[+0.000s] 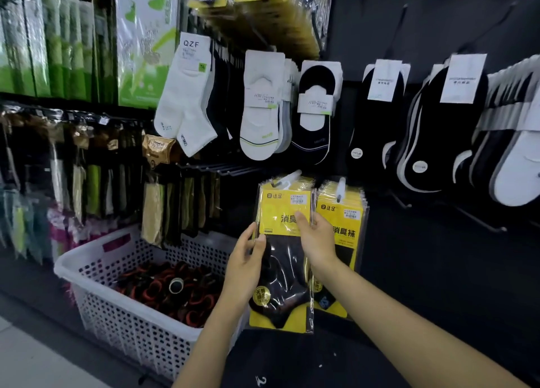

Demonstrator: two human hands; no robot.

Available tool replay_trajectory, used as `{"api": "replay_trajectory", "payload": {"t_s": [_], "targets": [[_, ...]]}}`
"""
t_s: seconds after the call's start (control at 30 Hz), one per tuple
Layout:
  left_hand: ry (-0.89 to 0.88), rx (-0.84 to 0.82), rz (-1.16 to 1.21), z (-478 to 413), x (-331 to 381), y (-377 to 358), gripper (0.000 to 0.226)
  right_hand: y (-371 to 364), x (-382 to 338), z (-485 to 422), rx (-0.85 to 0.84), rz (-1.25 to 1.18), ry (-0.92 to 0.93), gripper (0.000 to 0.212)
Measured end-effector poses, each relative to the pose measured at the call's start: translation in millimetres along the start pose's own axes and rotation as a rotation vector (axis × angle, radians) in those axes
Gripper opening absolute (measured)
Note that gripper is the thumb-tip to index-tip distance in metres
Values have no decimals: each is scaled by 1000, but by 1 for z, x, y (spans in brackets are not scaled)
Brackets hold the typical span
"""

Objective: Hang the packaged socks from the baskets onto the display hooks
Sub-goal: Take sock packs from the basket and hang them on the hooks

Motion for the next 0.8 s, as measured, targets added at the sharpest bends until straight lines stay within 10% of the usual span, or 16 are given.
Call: {"api": "replay_trajectory", "payload": {"t_s": [0.47, 0.8], "targets": [[20, 32, -207, -69, -50, 15, 54, -24, 46, -55, -22, 7, -291, 51], [86, 41, -325, -20, -86, -6, 61, 10, 88, 38, -286, 59, -444, 33]]}}
Point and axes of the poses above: each hand's wrist, its own z-axis away from the middle knuckle, its own y-axis out of the back of the hand, x = y × z, the point moved 1 cm from there along -z, towards the middle knuckle, and after that the axes turned 11 degrees about -x, right-handed, at the moved point
